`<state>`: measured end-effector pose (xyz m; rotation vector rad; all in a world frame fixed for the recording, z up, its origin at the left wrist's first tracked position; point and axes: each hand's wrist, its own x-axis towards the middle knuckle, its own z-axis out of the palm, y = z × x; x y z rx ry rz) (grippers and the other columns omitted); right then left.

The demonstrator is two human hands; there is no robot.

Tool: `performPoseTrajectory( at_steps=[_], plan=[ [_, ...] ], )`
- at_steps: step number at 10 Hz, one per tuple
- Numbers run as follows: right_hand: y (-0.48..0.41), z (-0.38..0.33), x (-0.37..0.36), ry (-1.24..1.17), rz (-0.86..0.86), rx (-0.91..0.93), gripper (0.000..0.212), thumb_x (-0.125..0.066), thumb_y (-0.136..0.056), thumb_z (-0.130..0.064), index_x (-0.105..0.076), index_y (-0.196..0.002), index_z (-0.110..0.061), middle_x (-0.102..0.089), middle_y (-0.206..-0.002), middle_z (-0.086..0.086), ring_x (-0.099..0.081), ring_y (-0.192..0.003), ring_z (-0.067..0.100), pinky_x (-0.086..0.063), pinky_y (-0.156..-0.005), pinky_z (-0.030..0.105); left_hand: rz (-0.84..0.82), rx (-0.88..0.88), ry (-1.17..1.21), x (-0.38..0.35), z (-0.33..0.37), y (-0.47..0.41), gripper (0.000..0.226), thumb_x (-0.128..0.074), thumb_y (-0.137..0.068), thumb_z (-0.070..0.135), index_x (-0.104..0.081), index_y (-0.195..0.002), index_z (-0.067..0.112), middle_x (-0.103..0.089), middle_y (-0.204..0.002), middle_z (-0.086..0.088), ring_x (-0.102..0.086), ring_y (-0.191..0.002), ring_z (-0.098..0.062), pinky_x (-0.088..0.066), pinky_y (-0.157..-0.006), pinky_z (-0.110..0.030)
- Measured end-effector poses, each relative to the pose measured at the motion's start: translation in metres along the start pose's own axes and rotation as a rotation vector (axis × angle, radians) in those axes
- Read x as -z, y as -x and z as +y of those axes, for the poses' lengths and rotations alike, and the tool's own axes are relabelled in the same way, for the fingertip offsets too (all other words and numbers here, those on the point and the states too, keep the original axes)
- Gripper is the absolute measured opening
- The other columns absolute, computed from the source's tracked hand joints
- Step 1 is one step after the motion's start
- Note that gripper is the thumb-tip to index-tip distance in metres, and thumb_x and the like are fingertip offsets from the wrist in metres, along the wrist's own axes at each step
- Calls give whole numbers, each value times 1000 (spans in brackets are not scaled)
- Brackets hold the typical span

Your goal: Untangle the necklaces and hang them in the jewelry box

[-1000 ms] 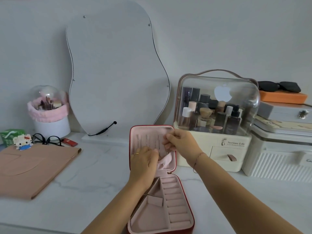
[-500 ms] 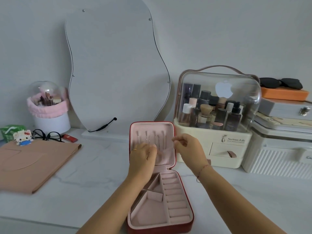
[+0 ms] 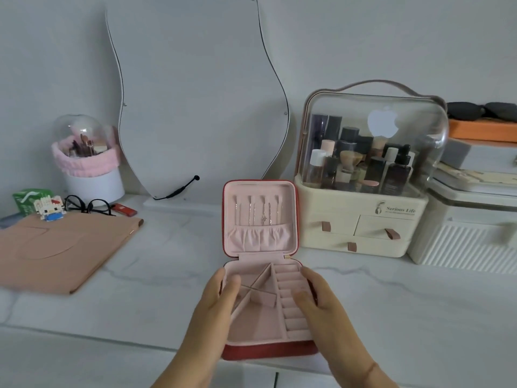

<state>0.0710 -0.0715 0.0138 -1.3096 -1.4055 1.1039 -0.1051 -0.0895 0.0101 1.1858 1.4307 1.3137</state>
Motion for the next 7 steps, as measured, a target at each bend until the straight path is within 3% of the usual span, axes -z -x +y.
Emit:
performPoseTrajectory(
  at_steps=[1, 2, 3, 4, 5, 6, 7],
  plan=[
    [-12, -7, -17, -7, -8, -4, 48, -51, -96, -20, -37, -141, -28, -42, -139, -13, -50, -102, -9, -35, -86, 9, 18, 9, -7, 3, 10, -18, 33, -39, -94, 54, -59, -113, 35, -63, -106, 13, -55, -102, 0, -41, -90, -29],
    [-29, -16, -29, -27, -26, -20, 51, -49, -97, -20, -33, -145, -23, -38, -142, -10, -44, -109, 4, -30, -93, 17, 30, 43, 29, 14, 15, -47, 42, -39, -91, 51, -67, -102, 21, -68, -103, -9, -62, -101, -24, -46, -95, -45],
    [-42, -22, -32, -24, -55, -47, 52, -48, -98, -22, -30, -147, -20, -35, -145, -9, -38, -110, 3, -27, -92, 16, 11, 118, 41, 20, 16, -69, 46, -41, -86, 51, -67, -94, 14, -70, -97, -10, -63, -102, -34, -44, -96, -49],
    [-52, -21, -31, -31, -60, -57, 54, -47, -98, -27, -28, -148, -19, -33, -149, -7, -33, -118, 2, -25, -96, 17, 24, 52, -17, 16, 9, -82, 41, -36, -92, 49, -67, -96, 23, -69, -102, -7, -62, -102, -24, -45, -95, -41],
    [-56, -19, -29, 51, -88, -30, 55, -45, -99, -29, -25, -149, -19, -31, -148, -9, -32, -115, 0, -25, -92, 15, 46, -60, -148, 12, 4, -83, 36, -30, -100, 44, -61, -91, 29, -65, -102, -1, -57, -102, -12, -40, -82, -26],
    [-57, -15, -24, 75, -90, -14, 53, -47, -98, -28, -29, -147, -21, -36, -143, -11, -39, -119, 2, -31, -97, 17, 57, -112, -180, 12, 2, -82, 45, -27, -98, 51, -58, -91, 18, -63, -98, 0, -56, -98, -13, -37, -73, -21],
    [-51, -7, -13, 0, -45, -32, 45, -51, -96, -27, -41, -140, -24, -50, -135, -9, -48, -122, 6, -39, -103, 26, 111, -64, -162, 12, 4, -72, 48, -29, -98, 52, -54, -117, 17, -57, -112, 13, -51, -111, -14, -37, -84, -22]
  ],
)
